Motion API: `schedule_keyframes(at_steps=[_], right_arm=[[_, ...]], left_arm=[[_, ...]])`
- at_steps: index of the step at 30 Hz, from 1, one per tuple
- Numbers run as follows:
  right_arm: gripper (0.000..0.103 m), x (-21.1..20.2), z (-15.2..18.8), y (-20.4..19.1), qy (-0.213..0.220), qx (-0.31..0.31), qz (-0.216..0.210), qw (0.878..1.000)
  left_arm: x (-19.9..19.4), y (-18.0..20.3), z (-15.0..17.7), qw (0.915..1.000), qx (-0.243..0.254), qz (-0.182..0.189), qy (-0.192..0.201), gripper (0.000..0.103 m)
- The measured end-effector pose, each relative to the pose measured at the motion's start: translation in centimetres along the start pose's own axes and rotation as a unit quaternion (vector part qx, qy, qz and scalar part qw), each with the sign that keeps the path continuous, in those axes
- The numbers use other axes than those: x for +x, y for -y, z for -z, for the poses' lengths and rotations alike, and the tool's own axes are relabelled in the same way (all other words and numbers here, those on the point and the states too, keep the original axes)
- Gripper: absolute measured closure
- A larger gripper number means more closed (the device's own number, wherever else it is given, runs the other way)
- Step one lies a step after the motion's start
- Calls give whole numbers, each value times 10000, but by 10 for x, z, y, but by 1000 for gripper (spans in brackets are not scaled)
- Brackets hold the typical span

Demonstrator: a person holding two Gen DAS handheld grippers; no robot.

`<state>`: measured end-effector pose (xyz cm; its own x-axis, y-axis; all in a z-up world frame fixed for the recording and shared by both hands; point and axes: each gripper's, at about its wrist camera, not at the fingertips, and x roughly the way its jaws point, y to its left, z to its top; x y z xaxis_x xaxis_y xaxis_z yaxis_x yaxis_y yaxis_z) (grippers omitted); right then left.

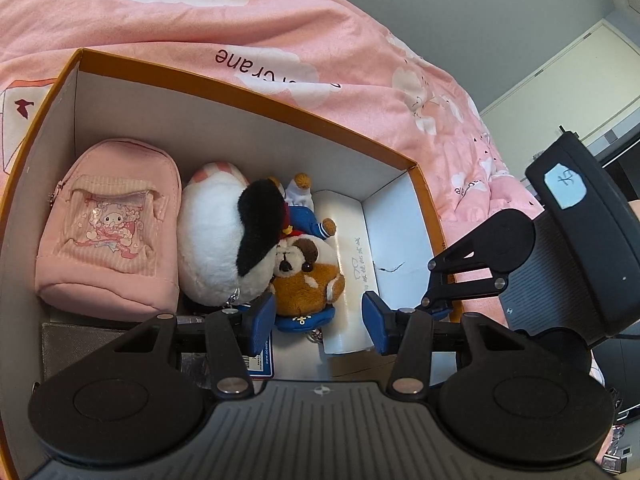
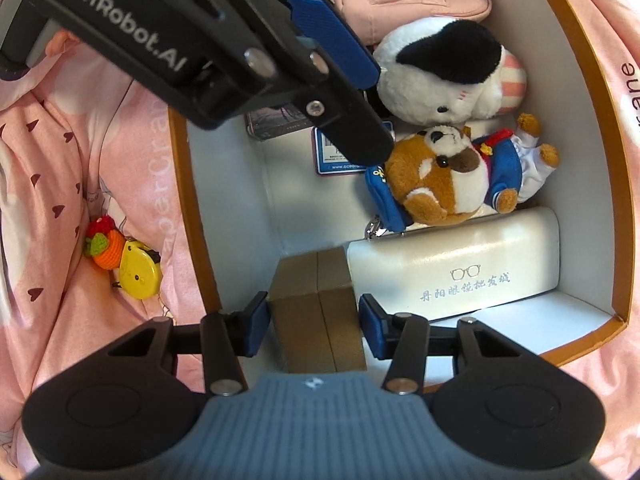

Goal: Organize objects
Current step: 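Lower the gold box into the orange box and open the right tool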

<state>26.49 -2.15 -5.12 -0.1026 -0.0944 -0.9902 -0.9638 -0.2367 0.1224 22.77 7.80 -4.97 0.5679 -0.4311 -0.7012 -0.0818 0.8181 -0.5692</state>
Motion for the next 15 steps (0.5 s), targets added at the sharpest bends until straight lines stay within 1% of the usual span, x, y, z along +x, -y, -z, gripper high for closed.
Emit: schedule_keyframes(at_steps=[4, 6, 8, 10, 11, 12, 15], right_arm=[[51, -5, 2, -1, 22, 11, 26, 10000], [52, -11, 4, 1, 131, 46, 19, 9999], [52, -18, 6, 2, 378, 193, -53, 9991], [53, -25, 3, 4, 706, 484, -129, 9962], [59, -25, 1, 4, 826, 644, -114, 9944], [66, -26, -2, 5, 937, 772, -87, 9926], [72, -25, -8, 4, 1233, 991, -77, 9874]], left_arm=[[1, 0, 1, 10000, 3, 1, -23, 48], [1, 0, 1, 10000, -5, -12, -25, 48], [1, 0, 1, 10000, -20, -25, -26, 48], [1, 0, 1, 10000, -46, -58, 5, 48], [0, 0, 2, 9999, -55, -102, 55, 48], [-2, 0, 2, 9998, -39, -176, 120, 48], [-8, 0, 2, 9989, 30, -390, 269, 48]])
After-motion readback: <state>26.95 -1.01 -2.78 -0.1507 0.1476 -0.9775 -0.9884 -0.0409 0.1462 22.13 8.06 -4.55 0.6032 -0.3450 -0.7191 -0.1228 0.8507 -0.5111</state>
